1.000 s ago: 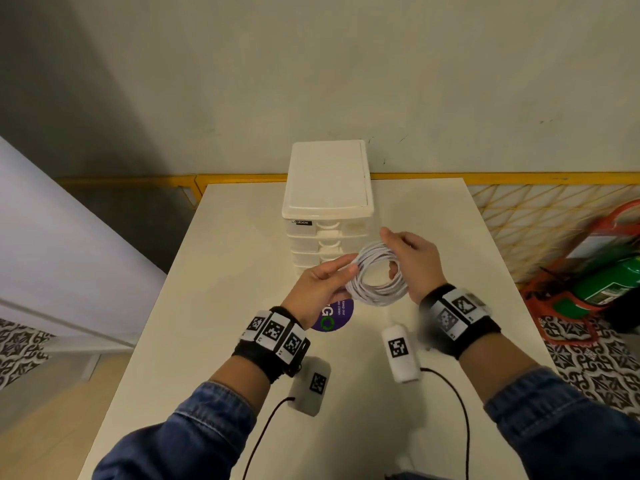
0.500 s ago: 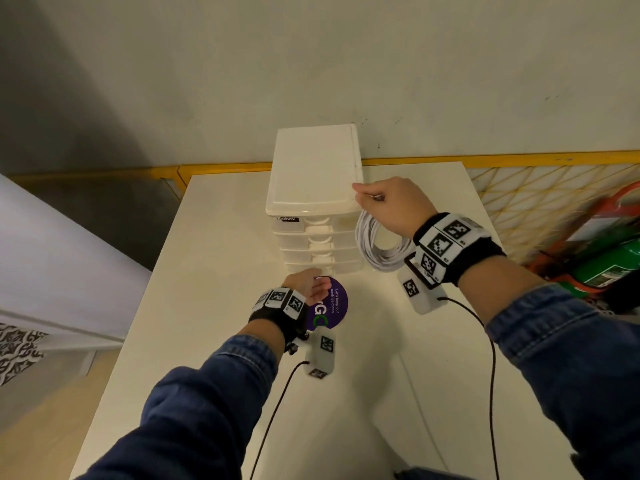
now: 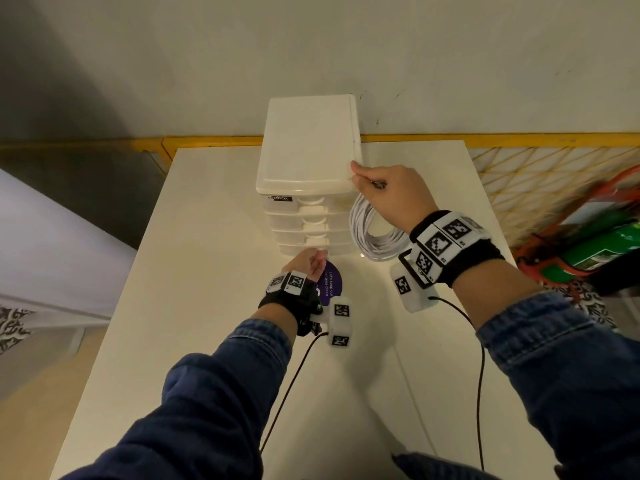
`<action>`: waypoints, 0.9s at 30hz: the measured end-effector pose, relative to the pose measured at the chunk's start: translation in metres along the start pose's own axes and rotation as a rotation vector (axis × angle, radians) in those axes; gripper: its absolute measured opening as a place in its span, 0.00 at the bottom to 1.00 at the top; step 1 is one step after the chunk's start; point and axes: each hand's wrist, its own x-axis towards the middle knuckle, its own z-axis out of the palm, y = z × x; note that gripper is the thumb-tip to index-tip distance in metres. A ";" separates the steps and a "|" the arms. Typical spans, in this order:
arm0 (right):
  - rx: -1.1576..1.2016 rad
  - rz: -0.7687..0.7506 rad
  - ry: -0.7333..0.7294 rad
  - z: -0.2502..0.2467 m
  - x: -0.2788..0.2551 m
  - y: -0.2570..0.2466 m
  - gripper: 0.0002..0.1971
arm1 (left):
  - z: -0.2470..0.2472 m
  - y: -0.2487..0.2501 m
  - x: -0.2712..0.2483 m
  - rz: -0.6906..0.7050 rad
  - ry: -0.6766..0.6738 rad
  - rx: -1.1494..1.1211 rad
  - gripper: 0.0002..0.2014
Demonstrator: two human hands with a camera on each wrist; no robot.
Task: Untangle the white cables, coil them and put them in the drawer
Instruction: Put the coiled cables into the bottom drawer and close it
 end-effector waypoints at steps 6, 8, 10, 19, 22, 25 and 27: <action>0.050 0.008 -0.006 0.003 0.001 0.004 0.16 | -0.003 -0.006 0.008 -0.019 0.022 -0.088 0.08; 0.058 0.009 -0.002 0.004 0.001 0.006 0.16 | -0.002 -0.006 0.010 -0.031 0.011 -0.153 0.08; 0.061 0.010 -0.004 0.003 0.002 0.006 0.17 | -0.001 -0.008 0.014 -0.023 0.000 -0.146 0.10; 0.091 0.006 0.007 0.006 0.003 0.010 0.16 | -0.008 -0.011 0.014 0.044 0.056 0.048 0.08; 0.107 0.003 0.025 0.007 0.003 0.010 0.16 | -0.017 -0.014 0.003 0.038 0.036 0.120 0.11; 0.108 0.001 0.039 0.008 0.002 0.009 0.16 | -0.032 -0.023 -0.016 0.008 -0.024 0.116 0.07; 0.111 0.004 0.050 0.009 0.001 0.007 0.16 | -0.044 -0.030 -0.029 -0.009 -0.047 0.144 0.05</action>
